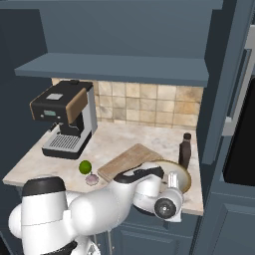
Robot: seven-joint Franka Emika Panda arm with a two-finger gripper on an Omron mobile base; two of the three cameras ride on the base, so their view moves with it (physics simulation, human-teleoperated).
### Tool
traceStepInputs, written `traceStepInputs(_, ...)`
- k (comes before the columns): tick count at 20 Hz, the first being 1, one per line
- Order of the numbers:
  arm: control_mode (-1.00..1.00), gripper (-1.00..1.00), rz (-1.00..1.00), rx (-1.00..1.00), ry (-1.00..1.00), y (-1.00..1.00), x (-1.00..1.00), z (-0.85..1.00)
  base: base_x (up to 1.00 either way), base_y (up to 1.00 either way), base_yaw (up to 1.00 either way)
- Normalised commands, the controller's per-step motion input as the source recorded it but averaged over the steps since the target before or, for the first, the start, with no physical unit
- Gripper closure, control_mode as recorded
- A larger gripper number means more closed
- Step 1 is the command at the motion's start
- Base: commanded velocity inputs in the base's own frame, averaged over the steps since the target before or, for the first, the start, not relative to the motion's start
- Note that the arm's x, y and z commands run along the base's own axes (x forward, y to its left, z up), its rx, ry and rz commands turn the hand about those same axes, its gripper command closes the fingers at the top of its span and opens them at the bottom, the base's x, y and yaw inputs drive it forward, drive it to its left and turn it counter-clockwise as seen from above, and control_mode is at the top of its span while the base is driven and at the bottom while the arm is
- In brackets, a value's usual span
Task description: Open the cabinet. Place the bowl and condiment on the counter. Then place the lime and garlic on the cutting board.
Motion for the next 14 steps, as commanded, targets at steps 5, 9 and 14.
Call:
traceStepInputs(5,-1.00,1.00,0.00,0.00,0.00,-0.11,0.03,-0.07,0.00,0.00,0.00)
traceStepInputs(9,-1.00,1.00,0.00,0.00,0.00,-0.12,-0.01,0.00,0.00,0.00,0.00)
traceStepInputs(14,-1.00,1.00,0.01,0.00,0.00,-0.01,-0.24,0.13,0.00,0.00,0.00)
